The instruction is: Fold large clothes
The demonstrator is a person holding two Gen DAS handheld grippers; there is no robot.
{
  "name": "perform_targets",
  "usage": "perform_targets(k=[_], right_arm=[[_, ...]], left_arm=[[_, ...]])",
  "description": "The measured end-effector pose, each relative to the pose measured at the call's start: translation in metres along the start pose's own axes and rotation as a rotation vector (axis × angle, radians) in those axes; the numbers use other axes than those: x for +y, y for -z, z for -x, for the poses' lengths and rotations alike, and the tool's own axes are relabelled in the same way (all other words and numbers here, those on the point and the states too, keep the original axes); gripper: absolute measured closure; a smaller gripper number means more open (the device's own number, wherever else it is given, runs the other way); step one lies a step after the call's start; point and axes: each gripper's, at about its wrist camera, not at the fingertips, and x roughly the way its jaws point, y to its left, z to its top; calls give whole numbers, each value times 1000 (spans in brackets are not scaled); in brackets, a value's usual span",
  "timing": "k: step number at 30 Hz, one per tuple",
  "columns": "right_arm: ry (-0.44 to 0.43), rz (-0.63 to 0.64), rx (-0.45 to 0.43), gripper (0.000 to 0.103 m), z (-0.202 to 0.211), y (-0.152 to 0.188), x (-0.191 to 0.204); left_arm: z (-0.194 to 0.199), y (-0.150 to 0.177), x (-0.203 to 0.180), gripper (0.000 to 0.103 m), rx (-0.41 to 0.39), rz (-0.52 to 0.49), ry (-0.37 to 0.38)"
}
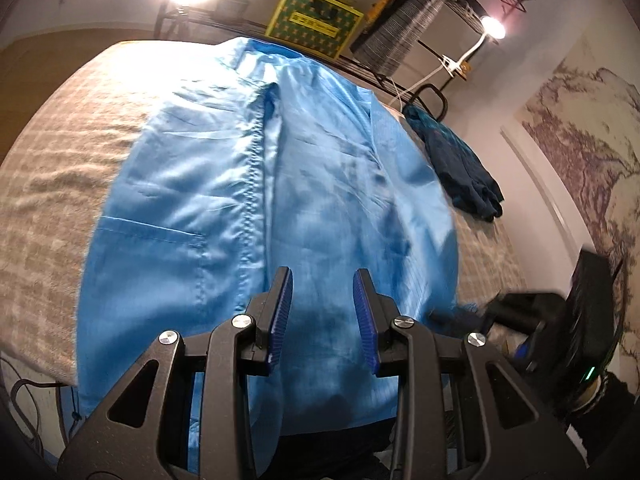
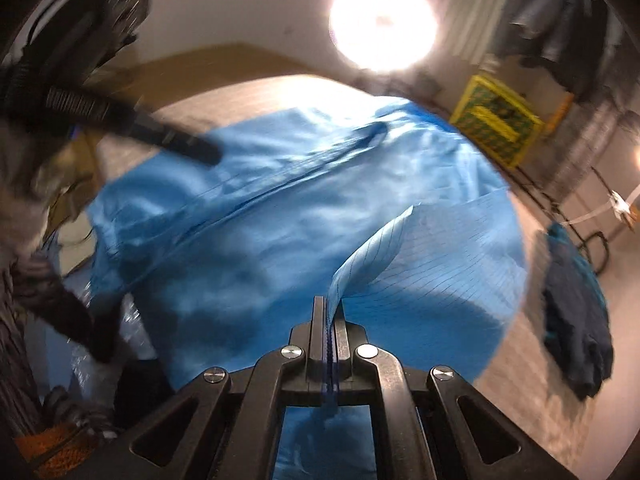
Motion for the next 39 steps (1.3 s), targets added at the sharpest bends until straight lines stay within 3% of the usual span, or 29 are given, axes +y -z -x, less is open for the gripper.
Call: perform_targets(k=[3,7,9,10,14,19,23,25,28,33,37,39], right_arm=[[-72,95,25,103,-10,9,30],[-94,133,74,103,-23,16,44],[-116,99,73,89,-21,17,39],[-157,70,62,79,-17,18,33],[-274,-76,-11,63,9,26,-1],[-306,-316,-114,62,36,50,-71],[-369,-506,-208,59,53,67,-126],[-358,-566,-233,59,58,73,-143],[-282,-620,-192,59,50,76,-162],[-253,-693,-66,67,14,75,-183],[-302,-698,9,69,-12,78,-176],[-304,-676,44,70,-20,82,-168]], left_arm=[[1,0,7,72,-3,20,-15],[0,1,15,72,2,38,-26],[-2,3,16,72,8,40,-28],[-2,4,16,72,11,39,-28],[-8,9,15,72,42,34,-16],[-22,21,1,72,116,13,40],[-27,25,-21,71,126,-63,43],[-32,22,-30,64,128,-77,53],[-45,13,-46,63,136,-82,71],[-85,3,-89,62,216,-187,99],[-128,4,-104,63,328,-208,91],[-149,6,-99,62,382,-181,50]])
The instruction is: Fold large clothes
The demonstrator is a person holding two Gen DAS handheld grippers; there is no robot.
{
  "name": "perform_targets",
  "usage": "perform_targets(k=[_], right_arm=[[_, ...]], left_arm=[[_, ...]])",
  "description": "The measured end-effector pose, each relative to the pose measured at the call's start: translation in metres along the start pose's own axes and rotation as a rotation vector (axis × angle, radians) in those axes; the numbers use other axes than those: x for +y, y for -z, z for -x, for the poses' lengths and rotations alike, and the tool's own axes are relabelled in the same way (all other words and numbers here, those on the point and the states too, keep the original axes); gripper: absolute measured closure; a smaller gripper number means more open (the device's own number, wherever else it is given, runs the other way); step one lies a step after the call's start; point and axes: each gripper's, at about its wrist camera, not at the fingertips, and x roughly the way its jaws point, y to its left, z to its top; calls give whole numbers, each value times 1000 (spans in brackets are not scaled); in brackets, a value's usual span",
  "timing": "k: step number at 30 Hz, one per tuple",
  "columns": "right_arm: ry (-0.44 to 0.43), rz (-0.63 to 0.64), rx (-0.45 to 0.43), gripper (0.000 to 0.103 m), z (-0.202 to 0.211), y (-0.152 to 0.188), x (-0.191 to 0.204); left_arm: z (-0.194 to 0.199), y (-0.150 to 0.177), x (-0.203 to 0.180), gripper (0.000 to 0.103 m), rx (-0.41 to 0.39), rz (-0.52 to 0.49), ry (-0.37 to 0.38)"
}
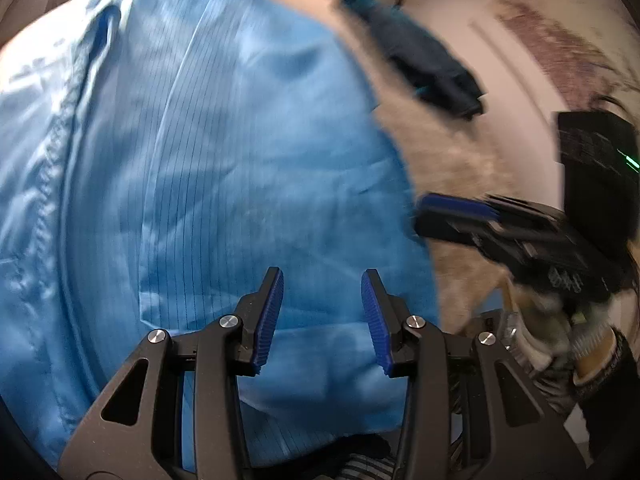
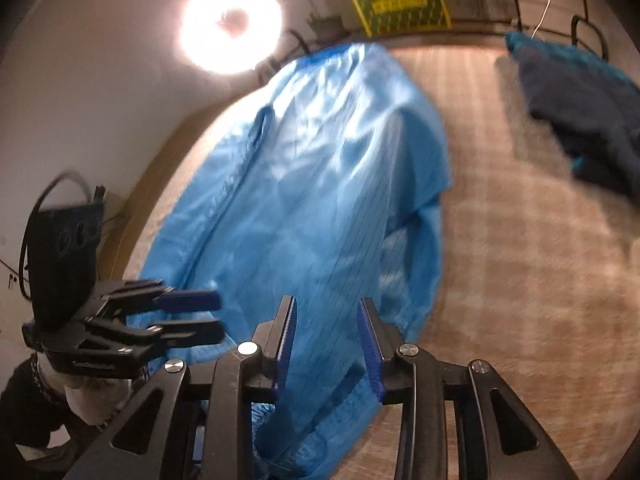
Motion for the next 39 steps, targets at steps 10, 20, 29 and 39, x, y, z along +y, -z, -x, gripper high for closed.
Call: perform_targets(k=[10,20,29,39], right_arm=[[18,22,48,69,-13,6,-12],[-16,-101,-43,67,-4,-33,-57],[181,52,-2,67,-20,-49,-62],[417,131,-33,69,-38,-66,-68]], left_arm=[[22,61,24,63,131,-30,15],[79,95,35,63,-53,-56,-28],[72,56,30,63,-133,-57,9],[21,61,20,63,30,-135,-89]])
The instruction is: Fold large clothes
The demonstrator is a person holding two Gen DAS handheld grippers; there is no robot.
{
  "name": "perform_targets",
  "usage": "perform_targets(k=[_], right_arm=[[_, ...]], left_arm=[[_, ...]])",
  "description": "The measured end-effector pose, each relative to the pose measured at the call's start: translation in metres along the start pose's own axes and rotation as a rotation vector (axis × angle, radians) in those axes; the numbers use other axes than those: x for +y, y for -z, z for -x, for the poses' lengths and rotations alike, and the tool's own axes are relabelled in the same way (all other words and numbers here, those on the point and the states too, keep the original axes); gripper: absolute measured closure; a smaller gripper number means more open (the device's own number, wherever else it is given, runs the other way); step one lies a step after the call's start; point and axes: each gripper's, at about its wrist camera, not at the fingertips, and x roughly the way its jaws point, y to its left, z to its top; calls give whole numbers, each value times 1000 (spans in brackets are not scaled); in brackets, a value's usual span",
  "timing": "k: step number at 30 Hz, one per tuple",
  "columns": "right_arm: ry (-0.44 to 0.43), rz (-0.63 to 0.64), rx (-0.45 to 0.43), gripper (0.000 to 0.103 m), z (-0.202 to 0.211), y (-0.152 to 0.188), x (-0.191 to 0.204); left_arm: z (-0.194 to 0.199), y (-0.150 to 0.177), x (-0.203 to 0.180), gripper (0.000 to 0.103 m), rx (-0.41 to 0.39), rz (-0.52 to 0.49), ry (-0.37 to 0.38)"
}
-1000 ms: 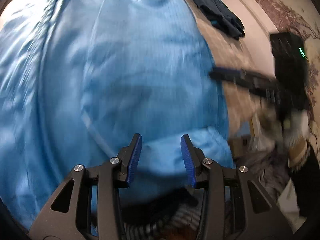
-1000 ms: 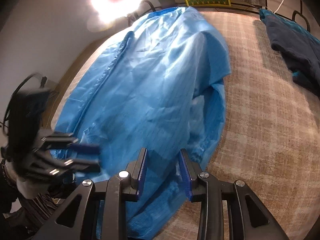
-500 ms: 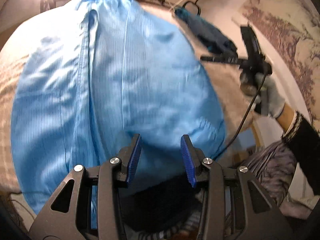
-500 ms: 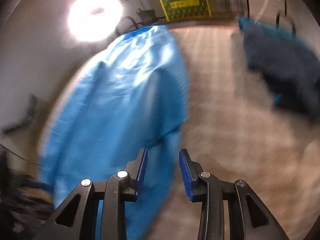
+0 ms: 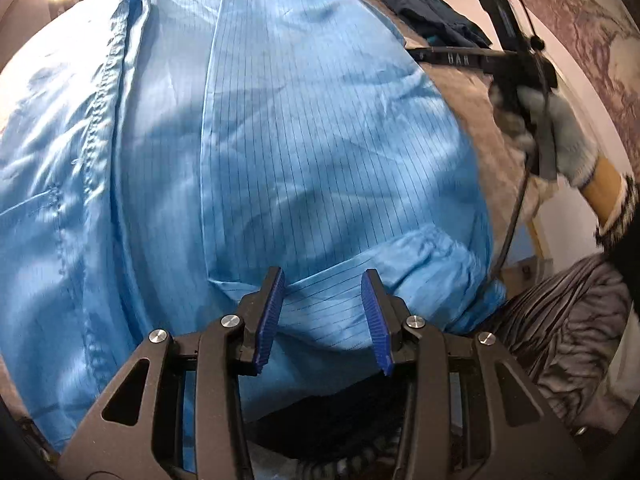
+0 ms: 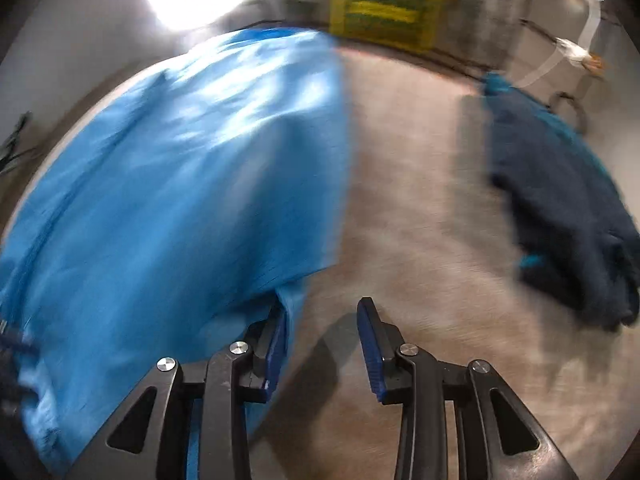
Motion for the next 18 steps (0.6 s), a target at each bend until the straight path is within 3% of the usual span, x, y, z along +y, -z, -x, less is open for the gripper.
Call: perform_targets(k=[2,4,6,9,12,14,16,17,18], right_arm=[[-18,-81,-10,68,2,0,-19],[-22,-77,-25,68,5,1,-24],[-86,-53,-37,68,6,2,-20],[-68,13,-49,69,2,-4,-5],[-69,-45,-58,73,-5,-14,-10],[-26,-113,-54,89,-14,-23,-28],[83,-182,-35,89,-21,-27,-46],[102,-232,-33,89,-21,-26,-58],[66,-278,-46,89,-17,-25,-69]], left_arm=[[2,5,2,63,-2,-3,2],[5,8,6,63,-9,12,18],[6,9,7,63,-7,8,21],[6,9,4,63,-7,-14,4],[5,10,-4,63,-10,-35,-8],[6,12,-7,63,-11,-40,-6],[5,16,-11,63,-13,-48,-7],[4,16,-12,63,-13,-50,-8],[5,17,-12,63,-13,-52,-10]])
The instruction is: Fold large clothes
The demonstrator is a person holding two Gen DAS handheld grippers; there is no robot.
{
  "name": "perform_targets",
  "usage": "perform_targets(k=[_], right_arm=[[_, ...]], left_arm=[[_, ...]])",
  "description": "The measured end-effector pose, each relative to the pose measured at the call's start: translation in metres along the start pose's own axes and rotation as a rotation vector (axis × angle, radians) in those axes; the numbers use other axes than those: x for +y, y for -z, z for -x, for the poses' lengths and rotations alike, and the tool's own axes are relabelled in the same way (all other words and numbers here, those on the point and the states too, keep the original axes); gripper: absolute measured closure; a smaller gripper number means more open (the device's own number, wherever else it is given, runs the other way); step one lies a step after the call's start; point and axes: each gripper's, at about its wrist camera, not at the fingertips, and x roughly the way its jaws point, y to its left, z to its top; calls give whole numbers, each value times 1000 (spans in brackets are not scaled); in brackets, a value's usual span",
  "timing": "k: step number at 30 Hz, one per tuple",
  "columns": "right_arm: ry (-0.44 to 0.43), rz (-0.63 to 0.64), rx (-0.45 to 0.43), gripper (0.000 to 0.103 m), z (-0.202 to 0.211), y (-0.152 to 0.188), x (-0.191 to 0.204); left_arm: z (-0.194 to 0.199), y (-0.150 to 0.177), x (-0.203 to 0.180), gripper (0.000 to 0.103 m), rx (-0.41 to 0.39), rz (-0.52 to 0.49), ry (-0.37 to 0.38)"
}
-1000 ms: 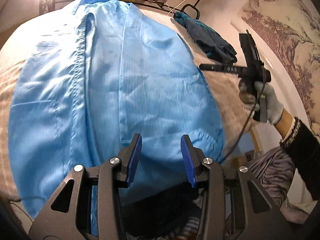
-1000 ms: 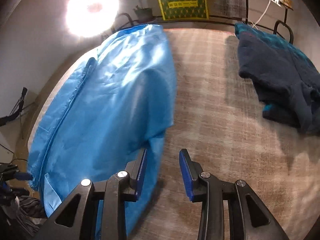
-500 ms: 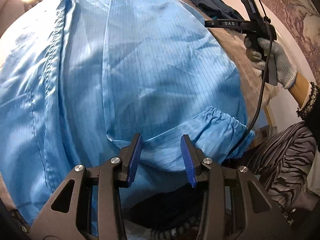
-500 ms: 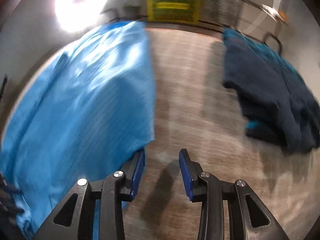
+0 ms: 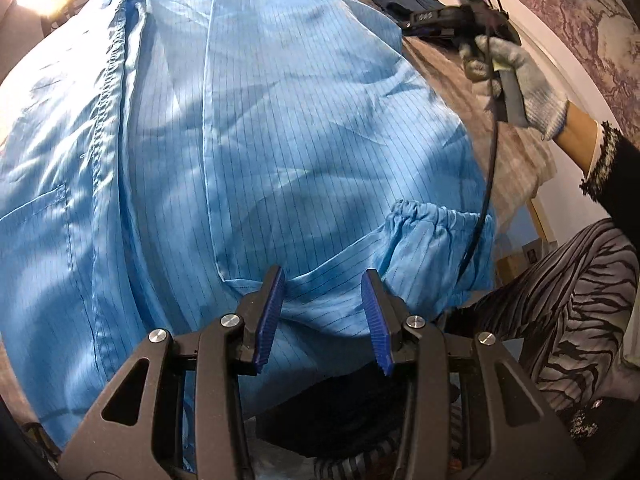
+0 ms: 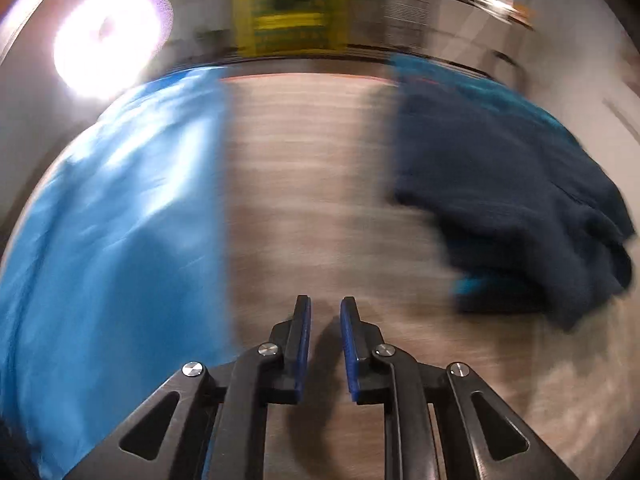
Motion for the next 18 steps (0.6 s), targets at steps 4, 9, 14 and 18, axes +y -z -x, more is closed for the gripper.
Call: perform_targets(k=[4,9,14,18], right_arm=[[-202,16,22,79,18,1,-6],[-266,197,94,79,25,23,18],[-267,316,53,74,30,32,55],[-256,358,-20,53,38,22,71]], left_arm=[[2,4,4,63,1,5,4],[4,8,8,63,3,10,6],[3,5,10,63,3,13,7],[3,6,11,63,2,14,11]])
